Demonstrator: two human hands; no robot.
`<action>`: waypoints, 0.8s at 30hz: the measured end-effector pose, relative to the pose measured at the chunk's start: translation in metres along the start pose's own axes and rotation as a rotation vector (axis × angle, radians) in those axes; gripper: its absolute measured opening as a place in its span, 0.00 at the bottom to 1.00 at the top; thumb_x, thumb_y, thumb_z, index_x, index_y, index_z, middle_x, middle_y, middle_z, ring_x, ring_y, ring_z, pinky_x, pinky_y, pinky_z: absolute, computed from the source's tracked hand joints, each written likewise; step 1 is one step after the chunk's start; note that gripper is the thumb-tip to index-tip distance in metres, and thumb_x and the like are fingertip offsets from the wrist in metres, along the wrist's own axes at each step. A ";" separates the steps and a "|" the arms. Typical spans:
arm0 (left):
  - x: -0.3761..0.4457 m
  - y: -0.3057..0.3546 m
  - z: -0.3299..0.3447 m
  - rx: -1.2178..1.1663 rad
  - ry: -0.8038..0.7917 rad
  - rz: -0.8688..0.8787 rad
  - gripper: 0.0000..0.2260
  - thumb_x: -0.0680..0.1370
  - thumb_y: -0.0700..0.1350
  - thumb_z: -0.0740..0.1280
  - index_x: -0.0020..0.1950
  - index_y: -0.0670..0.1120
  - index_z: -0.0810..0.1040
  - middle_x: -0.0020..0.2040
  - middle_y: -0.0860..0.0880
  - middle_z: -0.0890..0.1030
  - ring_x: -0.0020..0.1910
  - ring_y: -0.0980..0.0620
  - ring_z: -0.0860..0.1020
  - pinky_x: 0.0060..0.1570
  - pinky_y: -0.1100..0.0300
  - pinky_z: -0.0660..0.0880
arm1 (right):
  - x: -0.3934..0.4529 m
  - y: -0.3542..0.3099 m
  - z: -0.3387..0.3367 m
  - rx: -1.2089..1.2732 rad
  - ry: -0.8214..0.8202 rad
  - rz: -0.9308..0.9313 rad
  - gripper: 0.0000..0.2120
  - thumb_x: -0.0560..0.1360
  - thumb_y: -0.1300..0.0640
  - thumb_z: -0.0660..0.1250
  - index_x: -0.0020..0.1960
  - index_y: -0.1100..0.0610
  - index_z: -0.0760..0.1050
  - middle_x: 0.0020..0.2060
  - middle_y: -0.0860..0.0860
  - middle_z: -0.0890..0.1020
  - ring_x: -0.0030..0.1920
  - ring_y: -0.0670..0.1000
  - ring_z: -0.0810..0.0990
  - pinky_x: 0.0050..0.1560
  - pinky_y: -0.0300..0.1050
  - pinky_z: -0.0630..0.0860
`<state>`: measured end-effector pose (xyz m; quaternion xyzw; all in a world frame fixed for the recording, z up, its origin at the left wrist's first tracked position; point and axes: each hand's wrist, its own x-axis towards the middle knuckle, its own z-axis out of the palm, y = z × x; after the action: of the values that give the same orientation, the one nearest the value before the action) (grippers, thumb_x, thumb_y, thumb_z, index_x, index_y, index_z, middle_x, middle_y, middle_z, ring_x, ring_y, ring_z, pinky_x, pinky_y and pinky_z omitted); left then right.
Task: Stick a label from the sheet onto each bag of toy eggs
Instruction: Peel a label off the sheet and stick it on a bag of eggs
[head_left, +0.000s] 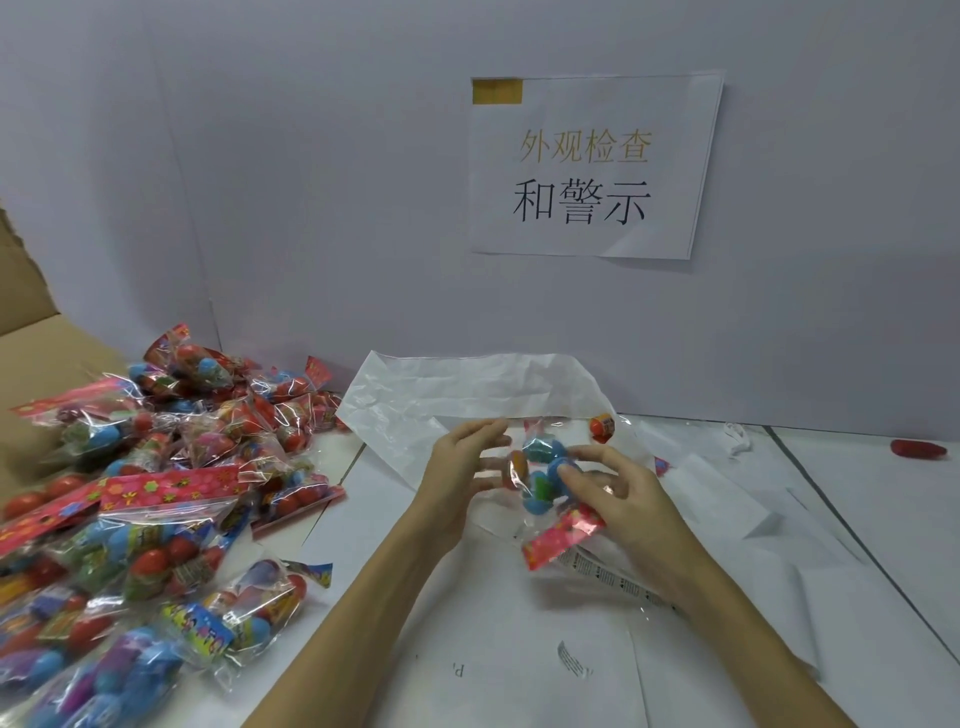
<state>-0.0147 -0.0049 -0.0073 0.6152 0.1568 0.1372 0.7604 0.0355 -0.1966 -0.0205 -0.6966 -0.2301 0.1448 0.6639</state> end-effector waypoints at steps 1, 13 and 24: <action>0.000 0.000 0.000 0.073 -0.041 0.002 0.14 0.80 0.54 0.71 0.59 0.45 0.85 0.53 0.46 0.86 0.44 0.51 0.84 0.39 0.63 0.80 | 0.000 0.000 -0.001 -0.021 -0.007 -0.015 0.19 0.73 0.42 0.73 0.62 0.47 0.82 0.48 0.53 0.89 0.48 0.54 0.88 0.55 0.55 0.85; -0.006 0.001 0.005 0.079 -0.030 0.153 0.13 0.74 0.58 0.74 0.52 0.52 0.89 0.56 0.51 0.87 0.57 0.53 0.83 0.48 0.66 0.77 | -0.004 0.000 -0.006 -0.340 0.053 -0.215 0.14 0.81 0.47 0.65 0.65 0.35 0.79 0.51 0.38 0.86 0.51 0.36 0.83 0.43 0.29 0.78; -0.003 -0.001 0.002 -0.174 -0.295 -0.096 0.17 0.81 0.44 0.72 0.69 0.41 0.79 0.63 0.36 0.83 0.60 0.40 0.84 0.55 0.56 0.82 | -0.002 -0.005 -0.006 -0.561 0.115 -0.633 0.22 0.79 0.65 0.71 0.69 0.47 0.80 0.73 0.48 0.75 0.74 0.47 0.73 0.71 0.37 0.72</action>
<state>-0.0165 -0.0081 -0.0082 0.5524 0.0605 0.0220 0.8311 0.0357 -0.2027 -0.0156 -0.7522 -0.4254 -0.1735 0.4724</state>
